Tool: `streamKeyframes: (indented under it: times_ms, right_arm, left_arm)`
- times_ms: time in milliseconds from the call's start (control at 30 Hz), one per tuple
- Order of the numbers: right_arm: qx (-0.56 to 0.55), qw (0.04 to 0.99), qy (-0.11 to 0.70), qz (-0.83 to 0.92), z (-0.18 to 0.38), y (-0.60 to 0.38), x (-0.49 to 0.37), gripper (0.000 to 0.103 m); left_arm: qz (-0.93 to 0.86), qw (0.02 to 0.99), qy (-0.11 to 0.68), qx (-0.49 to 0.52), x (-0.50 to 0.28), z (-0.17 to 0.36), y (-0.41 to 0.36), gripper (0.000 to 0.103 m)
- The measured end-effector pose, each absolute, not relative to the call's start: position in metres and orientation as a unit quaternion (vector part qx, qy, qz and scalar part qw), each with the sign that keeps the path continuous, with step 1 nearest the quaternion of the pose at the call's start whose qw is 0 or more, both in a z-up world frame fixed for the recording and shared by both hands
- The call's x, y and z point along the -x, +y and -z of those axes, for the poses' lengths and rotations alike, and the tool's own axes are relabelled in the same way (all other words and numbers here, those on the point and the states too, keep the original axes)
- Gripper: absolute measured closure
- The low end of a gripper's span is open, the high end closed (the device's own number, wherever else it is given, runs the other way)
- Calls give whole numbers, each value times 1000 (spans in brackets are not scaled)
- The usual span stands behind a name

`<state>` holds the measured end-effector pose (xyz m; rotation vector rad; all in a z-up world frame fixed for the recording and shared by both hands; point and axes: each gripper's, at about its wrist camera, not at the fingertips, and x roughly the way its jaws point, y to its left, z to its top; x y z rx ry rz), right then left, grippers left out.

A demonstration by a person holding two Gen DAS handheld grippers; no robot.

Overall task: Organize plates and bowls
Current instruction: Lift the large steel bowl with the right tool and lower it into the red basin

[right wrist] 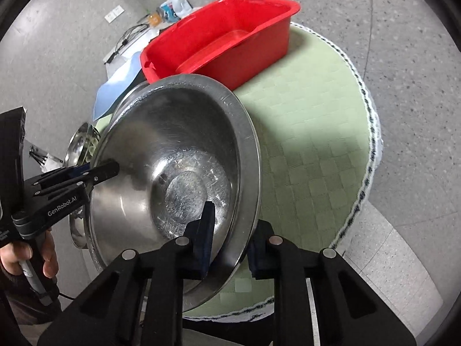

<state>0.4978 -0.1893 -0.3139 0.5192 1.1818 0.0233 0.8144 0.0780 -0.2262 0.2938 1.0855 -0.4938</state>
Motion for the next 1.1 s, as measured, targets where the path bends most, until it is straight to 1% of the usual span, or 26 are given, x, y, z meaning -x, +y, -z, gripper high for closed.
streamKeyframes:
  times_ms: [133, 267, 433, 533, 667, 767, 933, 1100]
  right_arm:
    - [-248, 808, 535, -3, 289, -198, -488, 84]
    - [-241, 826, 510, 1, 250, -209, -494, 84]
    - [-217, 856, 469, 9, 203, -229, -543, 84]
    - [-202, 865, 459, 11, 191, -240, -587, 84]
    - [-195, 856, 479, 13, 205, -255, -649, 84]
    - [-210, 840, 500, 9, 230, -264, -682, 84]
    - [-226, 811, 540, 6, 274, -268, -710, 84]
    - [-234, 796, 558, 4, 299, -275, -717, 83]
  left_arm:
    - [258, 828, 482, -123, -797, 200, 74, 88]
    - [282, 850, 434, -101, -801, 153, 71, 88]
    - [279, 874, 388, -89, -837, 119, 57, 88]
    - [256, 881, 388, -93, -872, 121, 46, 87]
    - [243, 870, 421, -80, -923, 149, 34, 88]
    - [224, 865, 439, -93, -947, 172, 23, 87]
    - [203, 850, 475, -108, -971, 208, 10, 87]
    - [200, 840, 491, -116, -982, 228, -6, 87]
